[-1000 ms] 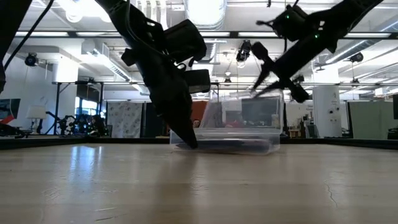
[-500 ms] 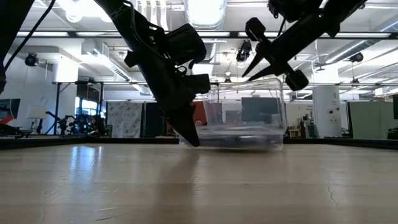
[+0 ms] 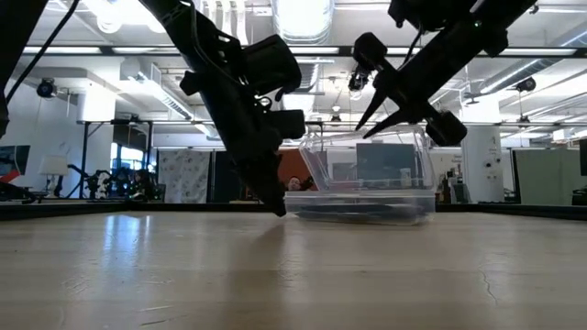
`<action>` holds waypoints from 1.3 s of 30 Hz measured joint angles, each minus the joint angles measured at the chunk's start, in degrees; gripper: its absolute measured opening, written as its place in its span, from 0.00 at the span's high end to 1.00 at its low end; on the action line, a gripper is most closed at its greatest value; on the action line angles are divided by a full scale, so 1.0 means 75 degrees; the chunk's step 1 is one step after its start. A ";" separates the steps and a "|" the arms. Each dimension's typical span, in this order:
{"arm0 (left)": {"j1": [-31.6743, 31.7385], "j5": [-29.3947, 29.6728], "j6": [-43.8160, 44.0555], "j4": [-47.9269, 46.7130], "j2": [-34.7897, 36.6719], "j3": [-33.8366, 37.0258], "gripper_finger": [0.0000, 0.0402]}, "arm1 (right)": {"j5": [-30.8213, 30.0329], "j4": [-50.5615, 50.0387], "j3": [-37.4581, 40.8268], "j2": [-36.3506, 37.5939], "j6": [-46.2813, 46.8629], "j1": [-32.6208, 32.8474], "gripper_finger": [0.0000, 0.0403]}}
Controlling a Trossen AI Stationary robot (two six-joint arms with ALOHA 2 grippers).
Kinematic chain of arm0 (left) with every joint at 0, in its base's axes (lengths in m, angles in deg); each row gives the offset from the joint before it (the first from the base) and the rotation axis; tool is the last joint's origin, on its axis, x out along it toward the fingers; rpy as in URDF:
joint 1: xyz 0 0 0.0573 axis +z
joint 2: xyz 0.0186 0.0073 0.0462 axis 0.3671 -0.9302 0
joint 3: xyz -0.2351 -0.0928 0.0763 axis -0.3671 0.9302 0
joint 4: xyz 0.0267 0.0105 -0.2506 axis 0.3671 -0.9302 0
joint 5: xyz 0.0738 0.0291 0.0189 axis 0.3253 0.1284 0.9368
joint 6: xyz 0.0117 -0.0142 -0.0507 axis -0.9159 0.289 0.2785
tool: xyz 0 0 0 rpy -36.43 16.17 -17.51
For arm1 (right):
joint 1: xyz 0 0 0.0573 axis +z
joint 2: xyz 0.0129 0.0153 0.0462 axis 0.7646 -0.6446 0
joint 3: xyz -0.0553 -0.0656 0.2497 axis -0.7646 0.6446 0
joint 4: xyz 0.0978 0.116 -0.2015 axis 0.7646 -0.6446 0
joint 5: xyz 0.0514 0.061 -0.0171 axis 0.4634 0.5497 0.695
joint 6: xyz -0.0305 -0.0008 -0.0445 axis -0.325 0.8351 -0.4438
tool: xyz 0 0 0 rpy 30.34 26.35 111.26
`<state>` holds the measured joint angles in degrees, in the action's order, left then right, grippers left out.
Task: Pick & place school supplies into a supply box
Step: Close the transparent supply box
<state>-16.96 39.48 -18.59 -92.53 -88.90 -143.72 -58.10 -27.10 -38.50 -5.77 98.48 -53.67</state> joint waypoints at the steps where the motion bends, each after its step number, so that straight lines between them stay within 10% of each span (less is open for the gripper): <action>1: 0.0000 0.0000 0.0000 0.0004 0.0000 -0.0005 0.74 | 0.0001 0.0072 0.0001 -0.0117 0.0040 0.0059 0.85; 10: 0.0000 0.0172 0.0038 -0.0230 0.0369 0.0106 0.74 | -0.0162 0.2396 -0.0057 -0.0733 0.0388 0.0539 0.85; 29: 0.0441 0.2150 -0.0731 0.0087 0.3072 0.0103 0.74 | -0.0351 0.0537 -0.0259 -0.0646 0.0046 0.0569 0.85; 39: 0.1667 -0.0814 0.0292 0.1673 0.2100 -0.0295 0.74 | -0.0693 0.0473 -0.0256 -0.0646 0.0226 0.0876 0.85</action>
<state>-4.46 33.38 -16.40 -79.98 -73.15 -145.93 -63.30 -23.55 -40.43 -10.61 100.17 -47.10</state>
